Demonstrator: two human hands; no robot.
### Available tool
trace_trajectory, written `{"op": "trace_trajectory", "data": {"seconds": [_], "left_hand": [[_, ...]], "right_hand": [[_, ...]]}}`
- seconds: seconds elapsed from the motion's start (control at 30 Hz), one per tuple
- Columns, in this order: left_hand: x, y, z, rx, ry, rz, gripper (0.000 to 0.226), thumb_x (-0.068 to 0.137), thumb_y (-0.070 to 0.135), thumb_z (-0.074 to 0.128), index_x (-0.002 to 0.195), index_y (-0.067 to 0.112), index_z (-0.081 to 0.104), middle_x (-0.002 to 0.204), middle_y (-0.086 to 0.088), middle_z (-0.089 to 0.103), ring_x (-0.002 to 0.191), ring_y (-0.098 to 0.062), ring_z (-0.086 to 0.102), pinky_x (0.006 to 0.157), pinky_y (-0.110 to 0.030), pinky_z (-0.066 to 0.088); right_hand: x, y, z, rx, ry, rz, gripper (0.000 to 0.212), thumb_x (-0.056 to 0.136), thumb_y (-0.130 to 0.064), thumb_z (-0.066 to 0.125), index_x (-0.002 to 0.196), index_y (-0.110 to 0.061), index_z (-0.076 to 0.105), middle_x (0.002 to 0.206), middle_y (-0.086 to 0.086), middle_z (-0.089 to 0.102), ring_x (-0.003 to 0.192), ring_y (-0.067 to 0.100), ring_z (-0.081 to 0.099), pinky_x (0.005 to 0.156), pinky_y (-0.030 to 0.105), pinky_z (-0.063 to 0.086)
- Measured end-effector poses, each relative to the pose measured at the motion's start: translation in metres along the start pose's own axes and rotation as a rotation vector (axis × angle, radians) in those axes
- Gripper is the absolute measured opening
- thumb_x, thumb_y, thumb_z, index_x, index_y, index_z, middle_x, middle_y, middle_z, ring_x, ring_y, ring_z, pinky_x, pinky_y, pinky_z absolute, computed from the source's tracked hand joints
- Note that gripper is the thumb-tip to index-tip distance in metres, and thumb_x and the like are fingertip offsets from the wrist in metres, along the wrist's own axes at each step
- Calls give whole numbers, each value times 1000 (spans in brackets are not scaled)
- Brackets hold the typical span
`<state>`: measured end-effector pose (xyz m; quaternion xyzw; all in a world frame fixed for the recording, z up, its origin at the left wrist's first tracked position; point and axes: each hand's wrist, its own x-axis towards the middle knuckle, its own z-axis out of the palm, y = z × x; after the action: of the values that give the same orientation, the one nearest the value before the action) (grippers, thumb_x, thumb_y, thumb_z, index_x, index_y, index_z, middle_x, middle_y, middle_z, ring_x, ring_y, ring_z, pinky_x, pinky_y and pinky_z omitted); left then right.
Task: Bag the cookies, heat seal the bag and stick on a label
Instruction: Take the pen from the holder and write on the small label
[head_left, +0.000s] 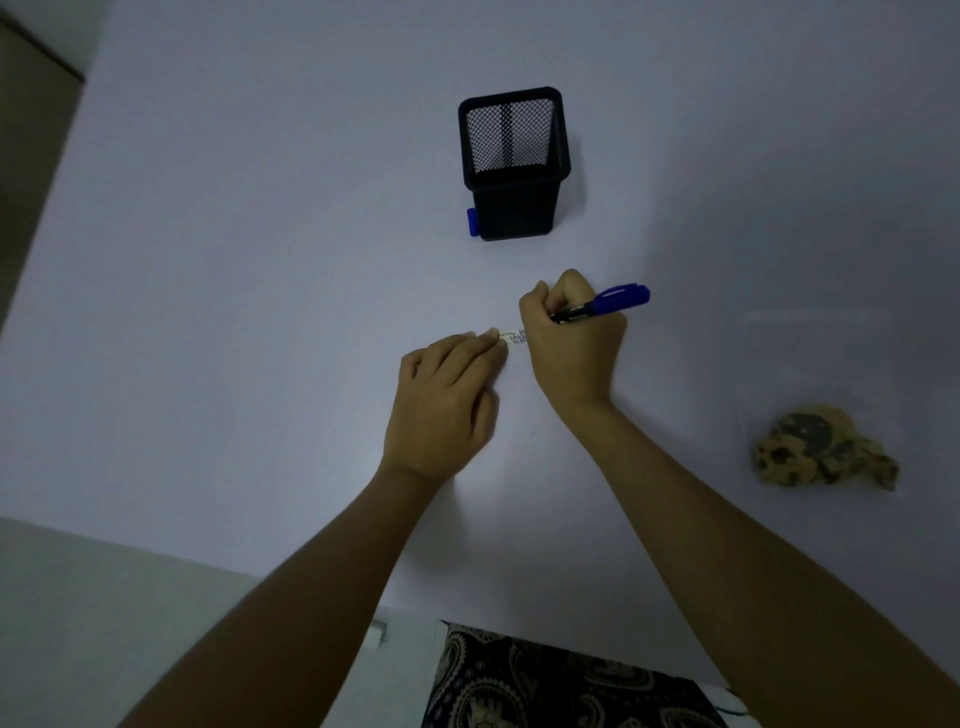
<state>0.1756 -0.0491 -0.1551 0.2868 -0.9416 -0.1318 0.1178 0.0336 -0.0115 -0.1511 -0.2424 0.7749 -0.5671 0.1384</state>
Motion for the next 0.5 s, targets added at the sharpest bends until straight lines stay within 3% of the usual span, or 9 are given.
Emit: {"op": "trace_trajectory", "data": {"seconds": [0.1,0.2,0.3,0.5], "left_hand": [[0,1,-1,1,-1,-1,38,87,18,52,122,11,63,126,-4,65,117,-22,57,93,-36,39],[0,1,-1,6,0,0,38,87,19,50,122,11,63,126,-4,65,117,-22,58,93,-35,39],[0,0,0,3,5,4,38,88,19,50,122,11,63,127,-4,65,117,-23,58,93,-35,39],[-1,0,1,-11,19,8,38,86,15,54,122,11,63,126,-4,65,116,-22,58,92,-36,41]], "right_hand": [[1,-2,-1,-3,35,13,34,86,-5,61,61,-13,38,52,10,44,47,16,45,45,21,40],[3,-3,-2,-6,39,11,44,85,-5,59,59,-26,31,49,-1,40,47,14,44,45,27,41],[3,-4,-2,16,25,52,47,83,-1,58,58,-27,28,50,-6,38,48,13,42,46,31,43],[3,-3,-3,48,33,91,45,87,0,55,60,-26,30,52,-6,38,47,6,42,47,23,41]]}}
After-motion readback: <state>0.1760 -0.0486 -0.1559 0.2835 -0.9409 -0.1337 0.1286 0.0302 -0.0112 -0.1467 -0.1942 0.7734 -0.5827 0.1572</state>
